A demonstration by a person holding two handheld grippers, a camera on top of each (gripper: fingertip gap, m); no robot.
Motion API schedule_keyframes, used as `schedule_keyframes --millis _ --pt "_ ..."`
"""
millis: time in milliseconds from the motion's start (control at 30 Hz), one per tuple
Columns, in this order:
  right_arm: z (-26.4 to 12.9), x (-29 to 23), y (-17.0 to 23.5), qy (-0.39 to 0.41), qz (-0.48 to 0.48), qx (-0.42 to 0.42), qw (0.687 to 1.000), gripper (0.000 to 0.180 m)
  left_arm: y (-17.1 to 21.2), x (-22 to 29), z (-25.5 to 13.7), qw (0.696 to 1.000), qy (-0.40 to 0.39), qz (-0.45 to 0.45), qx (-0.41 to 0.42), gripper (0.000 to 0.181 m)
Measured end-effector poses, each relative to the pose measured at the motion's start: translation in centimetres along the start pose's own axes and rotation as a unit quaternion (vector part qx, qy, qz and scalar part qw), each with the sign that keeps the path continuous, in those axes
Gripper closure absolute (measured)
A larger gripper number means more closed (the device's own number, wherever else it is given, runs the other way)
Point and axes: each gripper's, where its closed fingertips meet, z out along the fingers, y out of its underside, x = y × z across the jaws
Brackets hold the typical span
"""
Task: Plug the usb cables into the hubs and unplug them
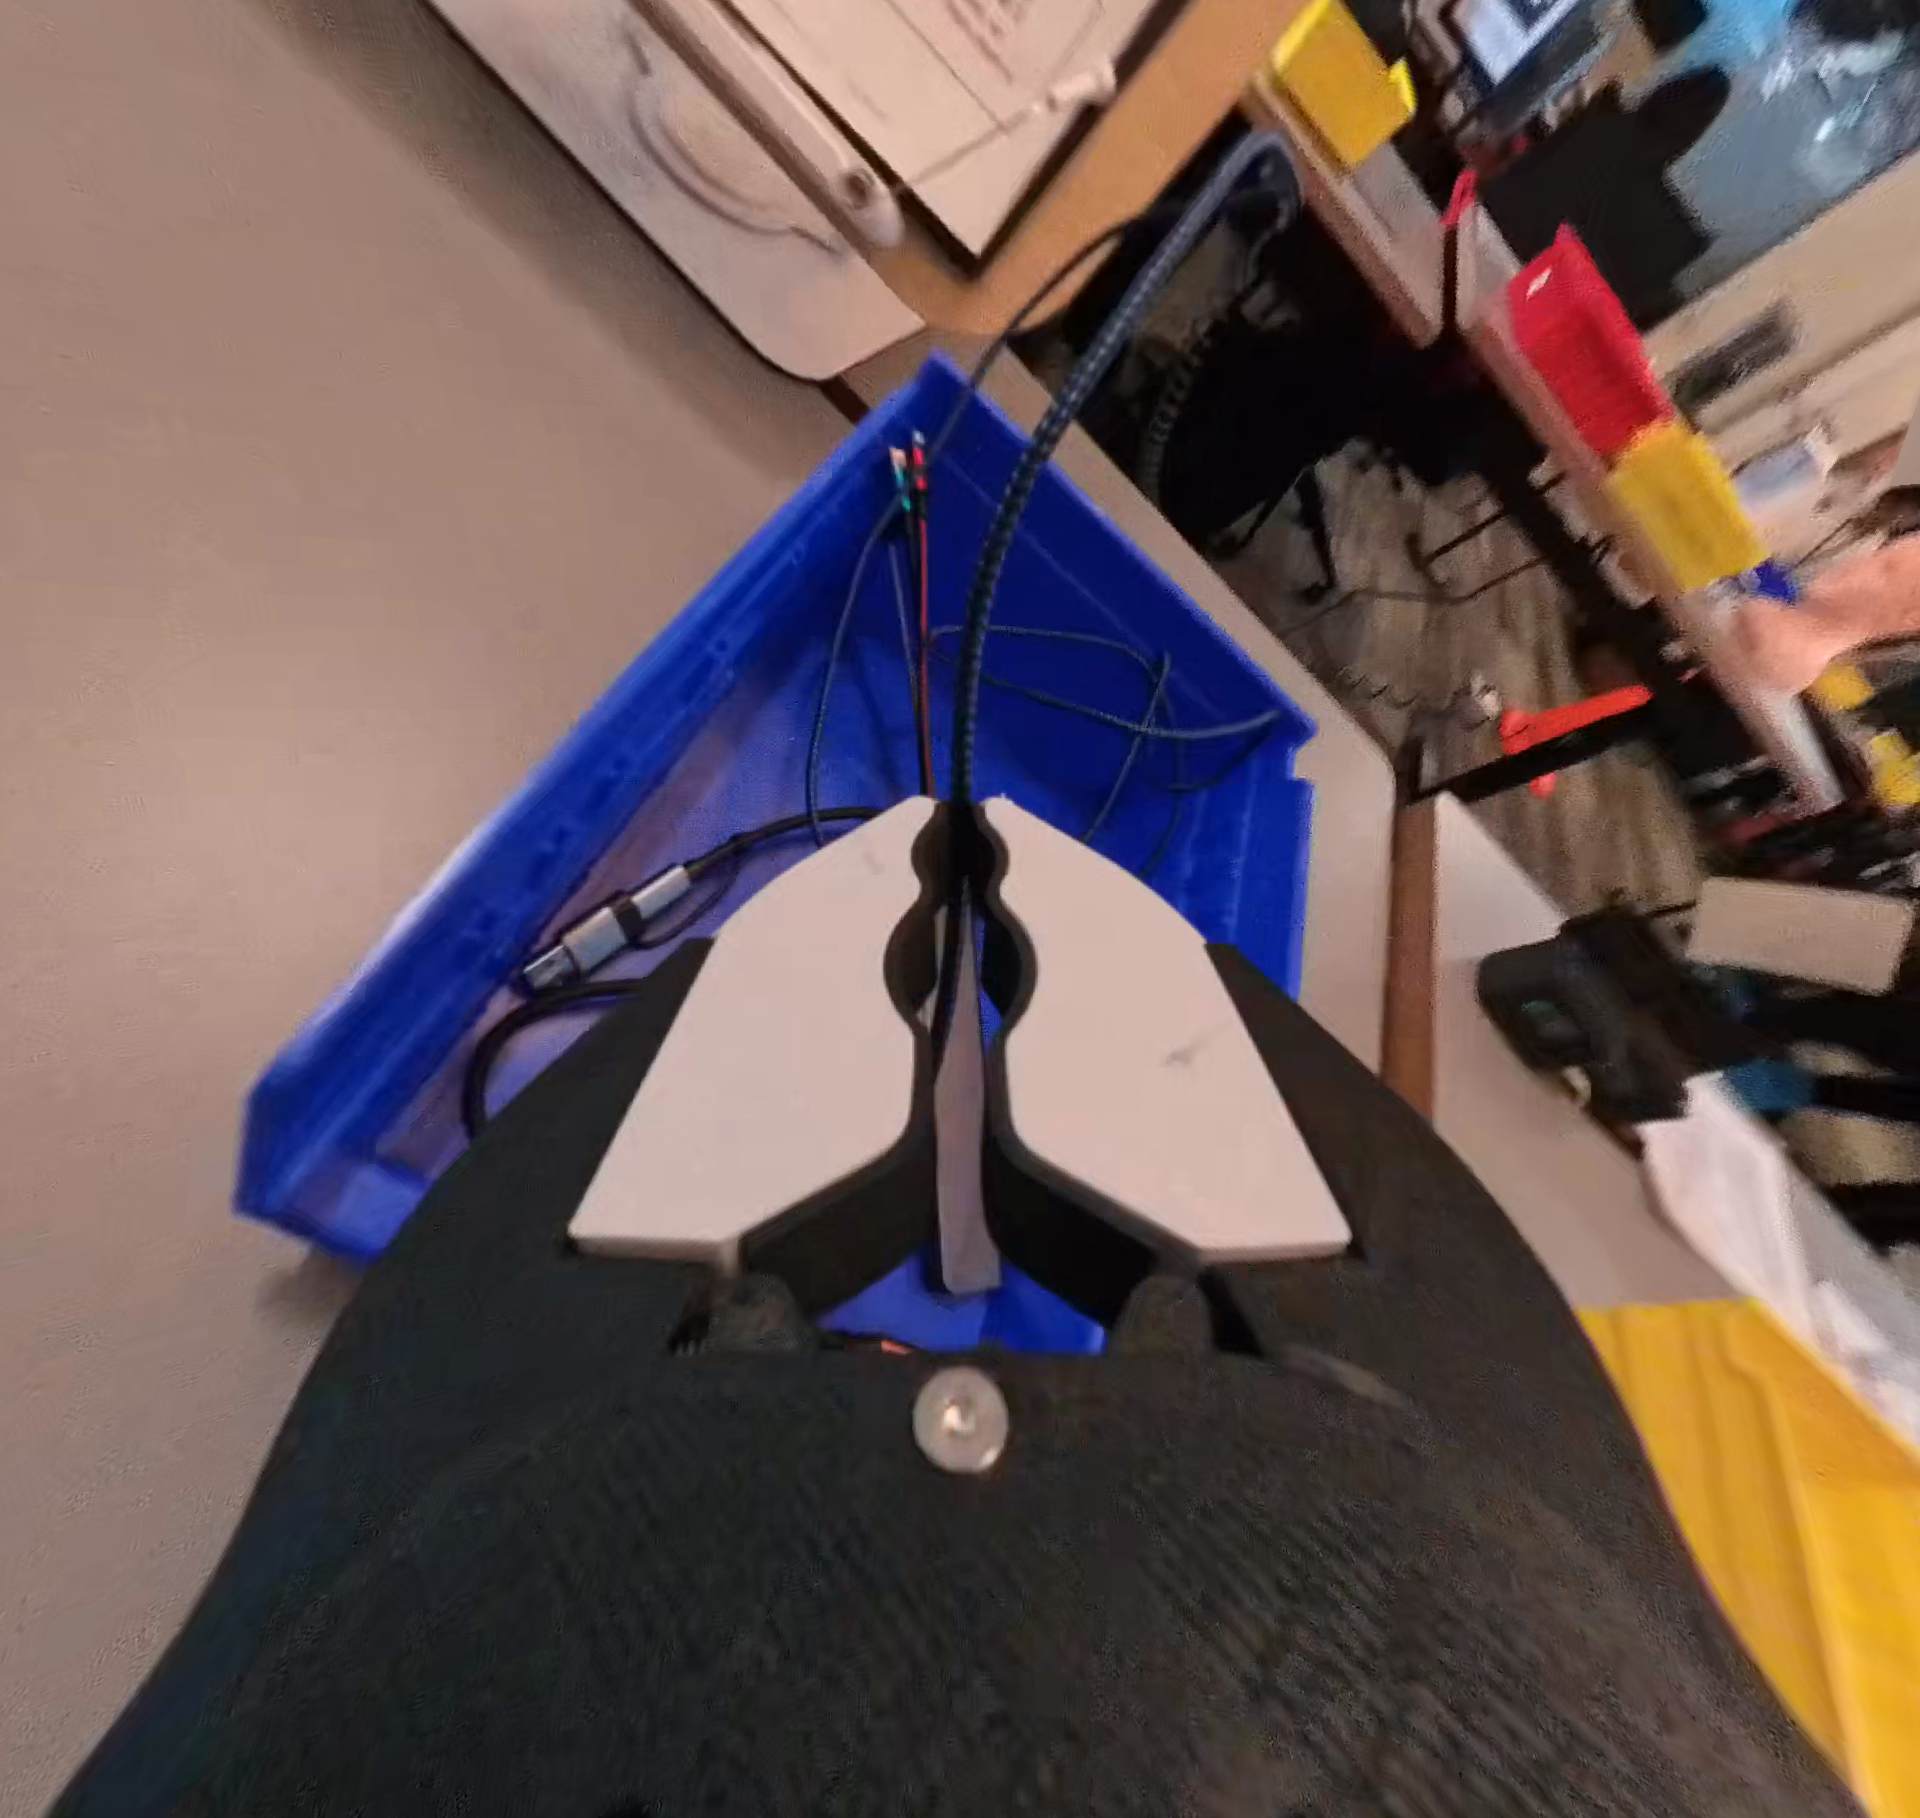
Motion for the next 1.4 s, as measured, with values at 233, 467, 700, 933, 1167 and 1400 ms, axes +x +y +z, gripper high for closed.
schedule_keyframes --millis 233,467,700,933,1167,1400 --pt "6.5 -3.7 -0.5 -0.172 0.137 0.022 0.975 0.176 0.0 0.0 0.0 1.0 -0.001 0.001 0.0 0.158" --pt "13.2 -2.3 -2.4 -0.141 0.276 0.017 0.951 0.177 0.0 0.0 0.0 1.0 0.002 -0.003 -0.001 0.158" --pt "13.1 -3.0 0.1 -0.197 0.297 -0.085 0.931 0.124 0.1 0.0 0.0 1.0 0.007 -0.009 -0.003 0.158" --pt "5.8 -0.9 1.8 -0.236 0.186 -0.103 0.948 0.072 0.1 0.0 0.1 1.0 0.012 -0.012 -0.005 0.158" --pt "0.9 -1.8 2.3 -0.205 0.085 -0.114 0.968 0.092 0.0 0.0 0.0 1.0 0.005 -0.004 -0.001 0.158" --pt "-2.3 -9.3 2.1 -0.184 0.093 -0.048 0.977 0.129 0.0 0.0 0.0 1.0 0.005 -0.004 -0.002 0.158"
